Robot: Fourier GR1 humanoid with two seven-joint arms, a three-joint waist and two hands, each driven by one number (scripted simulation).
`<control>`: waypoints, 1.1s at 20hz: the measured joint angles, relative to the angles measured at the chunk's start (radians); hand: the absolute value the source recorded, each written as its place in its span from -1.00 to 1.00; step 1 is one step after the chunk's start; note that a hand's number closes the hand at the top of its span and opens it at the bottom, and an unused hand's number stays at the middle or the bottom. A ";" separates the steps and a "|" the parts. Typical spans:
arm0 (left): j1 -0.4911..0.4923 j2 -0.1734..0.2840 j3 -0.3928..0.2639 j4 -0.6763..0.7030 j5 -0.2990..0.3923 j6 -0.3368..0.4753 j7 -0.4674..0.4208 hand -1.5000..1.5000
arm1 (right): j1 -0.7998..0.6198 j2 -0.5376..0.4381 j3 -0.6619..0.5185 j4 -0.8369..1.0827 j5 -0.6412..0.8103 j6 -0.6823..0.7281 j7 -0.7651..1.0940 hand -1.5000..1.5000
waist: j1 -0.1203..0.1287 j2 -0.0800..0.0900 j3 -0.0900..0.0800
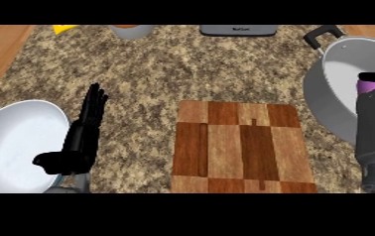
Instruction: Pick the can from the cutting board and place it in the pot
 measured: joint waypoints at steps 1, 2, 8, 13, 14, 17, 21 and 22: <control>-0.002 -0.001 0.000 -0.002 -0.002 0.003 0.002 0.00 | 0.009 0.012 0.000 -0.026 -0.011 -0.050 -0.016 -1.00 | -0.002 -0.001 0.000; 0.000 -0.003 -0.004 -0.008 -0.005 0.006 0.009 0.00 | 0.014 0.019 -0.002 -0.050 -0.025 -0.086 -0.028 -1.00 | -0.003 -0.002 0.000; 0.011 -0.005 -0.001 -0.020 -0.011 0.011 0.010 0.00 | 0.103 0.096 -0.013 -0.200 -0.141 -0.265 -0.095 -1.00 | -0.012 -0.006 -0.003; 0.012 -0.007 0.004 -0.027 -0.012 0.008 0.026 0.00 | 0.223 0.183 0.026 -0.393 -0.225 -0.321 -0.134 -1.00 | -0.018 -0.010 -0.007; 0.012 -0.006 0.007 -0.029 -0.014 0.007 0.025 0.00 | 0.252 0.202 0.039 -0.434 -0.238 -0.328 -0.142 -1.00 | -0.018 -0.009 -0.007; -0.002 -0.007 0.022 -0.009 -0.006 -0.004 0.022 0.00 | 0.355 0.240 0.092 -0.556 -0.279 -0.338 -0.147 -1.00 | -0.019 -0.008 -0.005; 0.016 -0.010 0.020 -0.025 -0.014 -0.010 0.020 0.00 | 0.507 0.262 0.175 -0.706 -0.325 -0.333 -0.114 -1.00 | -0.016 -0.006 -0.003; 0.016 -0.020 0.017 -0.021 -0.021 -0.005 0.015 0.00 | 0.542 0.265 0.194 -0.742 -0.331 -0.328 -0.102 -1.00 | -0.016 -0.006 -0.003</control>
